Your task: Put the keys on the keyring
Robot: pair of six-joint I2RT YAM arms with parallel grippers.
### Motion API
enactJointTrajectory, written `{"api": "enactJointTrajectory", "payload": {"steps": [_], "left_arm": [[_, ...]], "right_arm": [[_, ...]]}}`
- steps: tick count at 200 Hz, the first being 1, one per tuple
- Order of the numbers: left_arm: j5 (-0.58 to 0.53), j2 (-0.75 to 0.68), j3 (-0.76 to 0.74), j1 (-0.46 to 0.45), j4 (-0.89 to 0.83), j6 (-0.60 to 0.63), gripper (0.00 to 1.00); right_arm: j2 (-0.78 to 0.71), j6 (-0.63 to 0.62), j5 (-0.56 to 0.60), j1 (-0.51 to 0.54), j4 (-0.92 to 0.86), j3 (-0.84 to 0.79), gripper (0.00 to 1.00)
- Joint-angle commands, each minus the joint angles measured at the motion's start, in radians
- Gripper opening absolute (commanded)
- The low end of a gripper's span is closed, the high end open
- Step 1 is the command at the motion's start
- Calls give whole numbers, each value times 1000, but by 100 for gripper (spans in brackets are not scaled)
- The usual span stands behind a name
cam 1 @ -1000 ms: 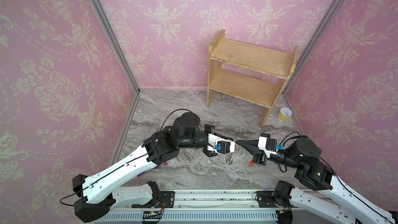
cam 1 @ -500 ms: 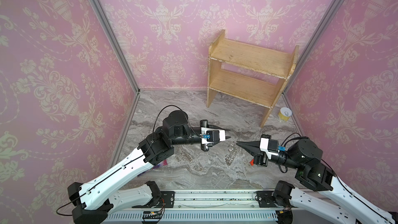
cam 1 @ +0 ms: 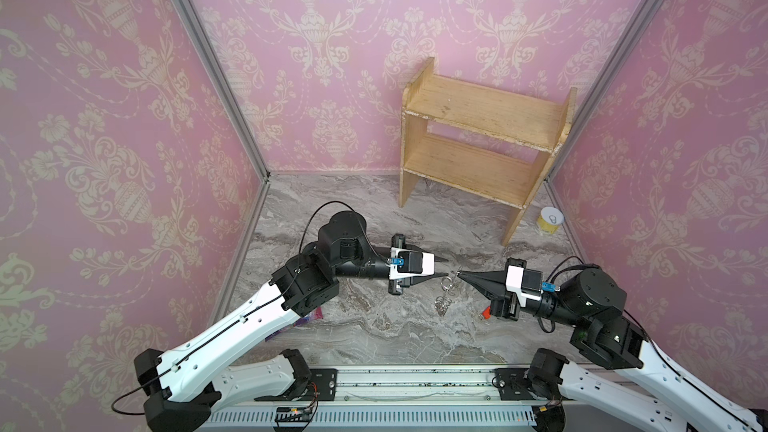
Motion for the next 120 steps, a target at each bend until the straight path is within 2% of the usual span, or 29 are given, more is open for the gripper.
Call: {"api": "enactJointTrajectory", "payload": {"steps": [1,120], "left_arm": [[37,4,-4,10,41,-39,27],[95,32,-6,13,79,-78,25]], "right_arm": [[-6,9,-12,2,70,-2,0],[16,5,-12,3,111,-11,0]]}}
